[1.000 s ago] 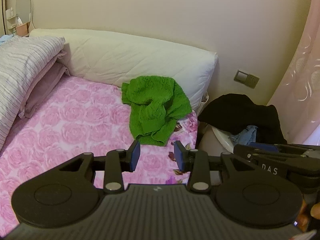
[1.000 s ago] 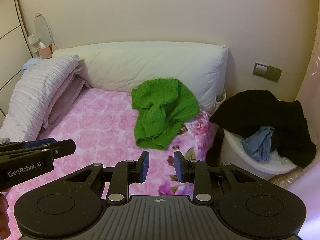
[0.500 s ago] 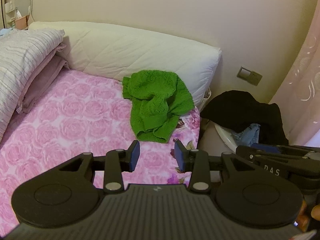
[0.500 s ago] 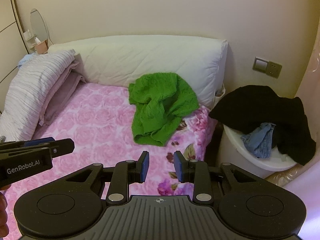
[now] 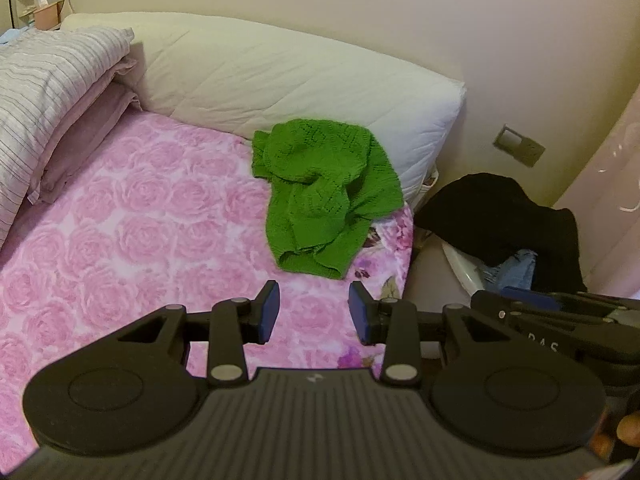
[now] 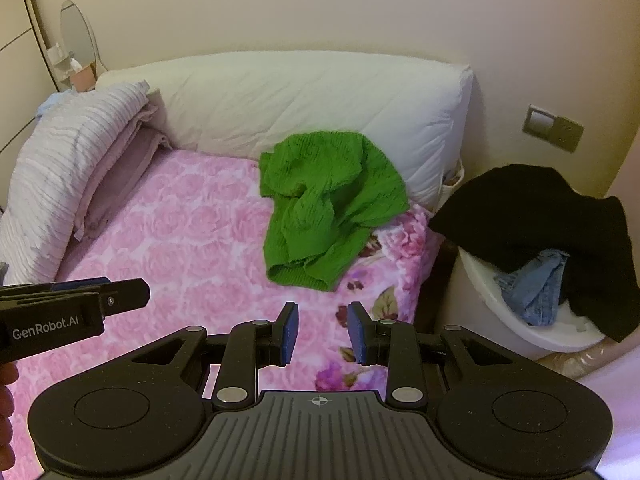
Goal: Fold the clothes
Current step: 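Move both grippers toward the green knitted vest by the pillow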
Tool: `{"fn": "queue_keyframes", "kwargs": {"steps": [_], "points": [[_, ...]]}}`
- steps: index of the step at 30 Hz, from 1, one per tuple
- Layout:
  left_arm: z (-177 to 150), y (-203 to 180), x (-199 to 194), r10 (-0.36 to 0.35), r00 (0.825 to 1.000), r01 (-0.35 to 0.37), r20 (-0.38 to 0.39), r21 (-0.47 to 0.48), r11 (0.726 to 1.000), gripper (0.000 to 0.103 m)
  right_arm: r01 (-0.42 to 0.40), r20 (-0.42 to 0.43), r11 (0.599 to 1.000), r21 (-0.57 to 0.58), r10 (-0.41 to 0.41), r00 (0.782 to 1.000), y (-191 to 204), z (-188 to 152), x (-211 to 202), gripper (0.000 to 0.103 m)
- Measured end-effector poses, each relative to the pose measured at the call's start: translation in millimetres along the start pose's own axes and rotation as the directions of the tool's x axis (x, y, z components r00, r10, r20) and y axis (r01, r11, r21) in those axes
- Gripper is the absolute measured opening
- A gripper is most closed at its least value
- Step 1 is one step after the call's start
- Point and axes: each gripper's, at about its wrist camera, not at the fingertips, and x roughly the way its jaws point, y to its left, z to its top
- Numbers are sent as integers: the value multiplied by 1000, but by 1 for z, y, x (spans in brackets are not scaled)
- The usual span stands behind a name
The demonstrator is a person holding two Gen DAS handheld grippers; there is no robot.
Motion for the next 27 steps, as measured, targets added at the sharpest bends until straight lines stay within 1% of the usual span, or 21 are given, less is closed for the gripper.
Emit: {"fn": "queue_keyframes", "kwargs": {"steps": [12,19,23,27], "points": [[32,-3,52,51,997,-55,-60,-52,997,34,-24,-58,1000,-1,24,998,-21,33,47,31],[47,-10,91,38,992,-47,-117,-75,996,34,-20,-103,1000,16,21,994,-43,51,76,31],[55,-16,114,24,990,-34,-138,-68,997,34,-17,-132,1000,26,20,991,-57,65,95,31],[65,-21,134,28,989,-38,-148,-66,997,34,-18,-160,999,33,23,987,-69,78,115,31]]}}
